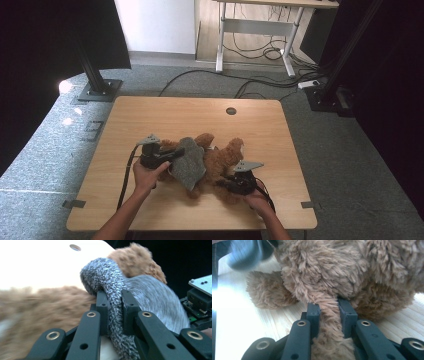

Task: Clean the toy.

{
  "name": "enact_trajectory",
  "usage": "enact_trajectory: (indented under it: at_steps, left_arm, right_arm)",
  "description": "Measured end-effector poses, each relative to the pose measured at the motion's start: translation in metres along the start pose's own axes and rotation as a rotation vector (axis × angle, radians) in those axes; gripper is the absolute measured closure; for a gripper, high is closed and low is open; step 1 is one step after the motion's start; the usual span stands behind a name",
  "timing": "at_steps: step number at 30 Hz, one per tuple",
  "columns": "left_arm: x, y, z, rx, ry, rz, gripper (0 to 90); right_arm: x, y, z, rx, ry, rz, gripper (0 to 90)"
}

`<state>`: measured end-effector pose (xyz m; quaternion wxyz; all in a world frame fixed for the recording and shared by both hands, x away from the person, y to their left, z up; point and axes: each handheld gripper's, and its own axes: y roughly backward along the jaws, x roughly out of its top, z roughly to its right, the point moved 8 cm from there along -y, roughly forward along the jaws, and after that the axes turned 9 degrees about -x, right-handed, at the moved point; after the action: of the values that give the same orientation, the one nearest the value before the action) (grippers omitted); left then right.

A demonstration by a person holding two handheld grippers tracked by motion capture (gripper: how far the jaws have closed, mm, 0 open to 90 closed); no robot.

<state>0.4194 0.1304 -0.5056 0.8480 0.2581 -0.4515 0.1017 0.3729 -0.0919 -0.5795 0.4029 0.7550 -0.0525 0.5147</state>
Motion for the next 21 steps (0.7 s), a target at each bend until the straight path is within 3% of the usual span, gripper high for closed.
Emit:
enact_trajectory:
  at_steps: [5,6,9,10,14,16,17,18,19,20,21]
  left_arm:
    - [0.004,0.021,-0.018,0.048,0.028,0.037,79.0]
    - [0.003,0.030,-0.028,0.072,0.043,0.046,79.0]
    - [-0.004,0.044,-0.046,0.085,0.096,0.056,78.9]
    - [-0.009,0.051,-0.054,0.113,0.109,0.054,78.9]
    - [-0.013,0.063,-0.063,0.134,0.127,0.061,79.0]
    - [-0.010,0.066,-0.059,0.104,0.122,0.085,79.2]
    - [-0.003,0.067,-0.047,0.048,0.110,0.118,79.4]
    - [-0.003,0.067,-0.047,0.048,0.110,0.118,79.5]
    - [0.007,0.062,-0.029,-0.013,0.088,0.137,79.6]
    - [0.012,0.058,-0.018,-0.048,0.077,0.138,79.6]
    - [0.012,0.058,-0.018,-0.048,0.077,0.138,79.6]
  right_arm:
    - [0.000,0.000,0.000,-0.003,-0.007,0.001,74.4]
    - [0.000,0.000,0.001,-0.002,-0.011,0.003,74.3]
    - [0.000,0.000,0.001,0.000,-0.017,0.005,74.0]
    - [0.000,0.000,0.001,0.000,-0.018,0.006,73.9]
    - [0.000,0.000,0.002,0.001,-0.025,0.009,73.9]
    - [0.000,-0.001,0.002,0.001,-0.027,0.009,73.9]
    - [0.000,-0.001,0.002,0.002,-0.028,0.009,73.9]
    - [0.000,-0.001,0.002,0.002,-0.028,0.009,73.9]
    - [0.000,-0.001,0.002,0.001,-0.026,0.010,73.9]
    - [0.000,-0.001,0.002,0.000,-0.026,0.009,73.9]
    - [0.000,-0.001,0.002,0.000,-0.025,0.008,73.9]
